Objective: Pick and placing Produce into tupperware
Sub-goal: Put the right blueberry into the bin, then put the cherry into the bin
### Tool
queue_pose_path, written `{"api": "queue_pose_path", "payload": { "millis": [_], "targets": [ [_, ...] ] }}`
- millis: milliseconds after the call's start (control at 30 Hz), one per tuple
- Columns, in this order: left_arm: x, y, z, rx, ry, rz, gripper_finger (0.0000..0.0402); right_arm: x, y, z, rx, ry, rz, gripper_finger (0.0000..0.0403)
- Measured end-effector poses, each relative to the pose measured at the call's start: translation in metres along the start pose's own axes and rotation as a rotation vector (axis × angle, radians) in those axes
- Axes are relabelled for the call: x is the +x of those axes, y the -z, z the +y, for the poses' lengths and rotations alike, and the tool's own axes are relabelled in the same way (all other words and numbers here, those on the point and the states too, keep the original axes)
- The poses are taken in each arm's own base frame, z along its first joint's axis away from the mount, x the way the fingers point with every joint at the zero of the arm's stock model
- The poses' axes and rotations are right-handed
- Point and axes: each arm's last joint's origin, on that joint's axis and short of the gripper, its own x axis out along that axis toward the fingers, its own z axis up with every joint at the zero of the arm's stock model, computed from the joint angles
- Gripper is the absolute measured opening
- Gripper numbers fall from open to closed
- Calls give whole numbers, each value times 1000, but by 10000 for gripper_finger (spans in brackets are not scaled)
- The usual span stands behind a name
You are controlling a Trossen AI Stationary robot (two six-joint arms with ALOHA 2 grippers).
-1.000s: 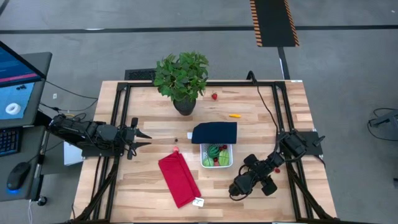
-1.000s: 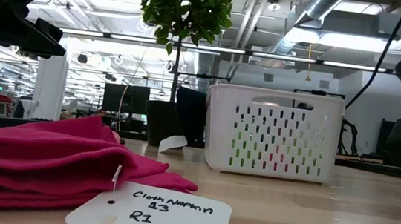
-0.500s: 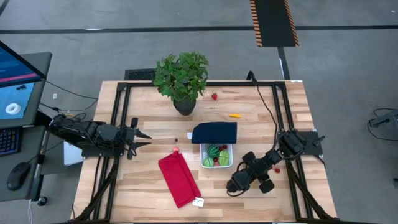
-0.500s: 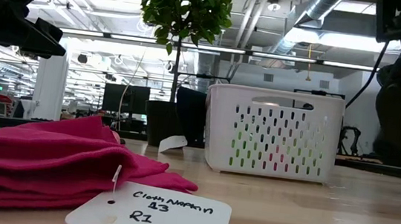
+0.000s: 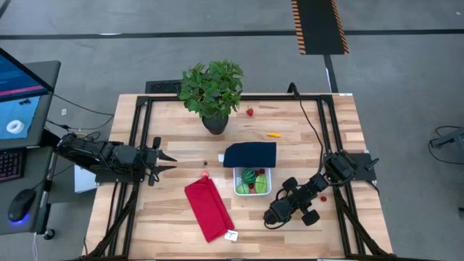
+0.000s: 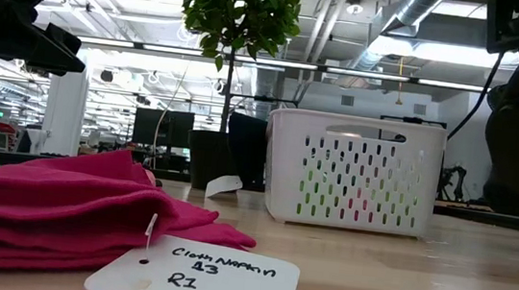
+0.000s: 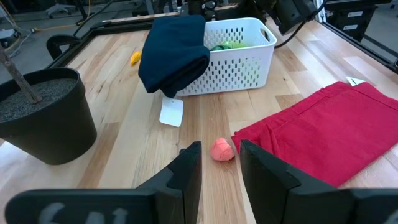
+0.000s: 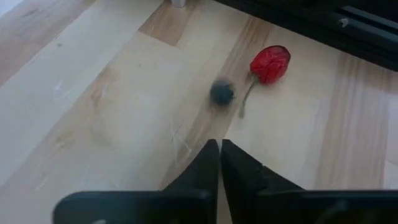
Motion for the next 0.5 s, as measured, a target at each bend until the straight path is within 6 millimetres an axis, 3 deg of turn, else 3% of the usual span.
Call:
{"api": "queue_pose_path", "payload": {
  "millis": [300,500],
  "targets": [
    [0,0,0,0,0,0,100,-3,1,-1,-2,6,6,17],
    [0,0,0,0,0,0,100,-5,0,0,5,70,6,101]
  ]
}}
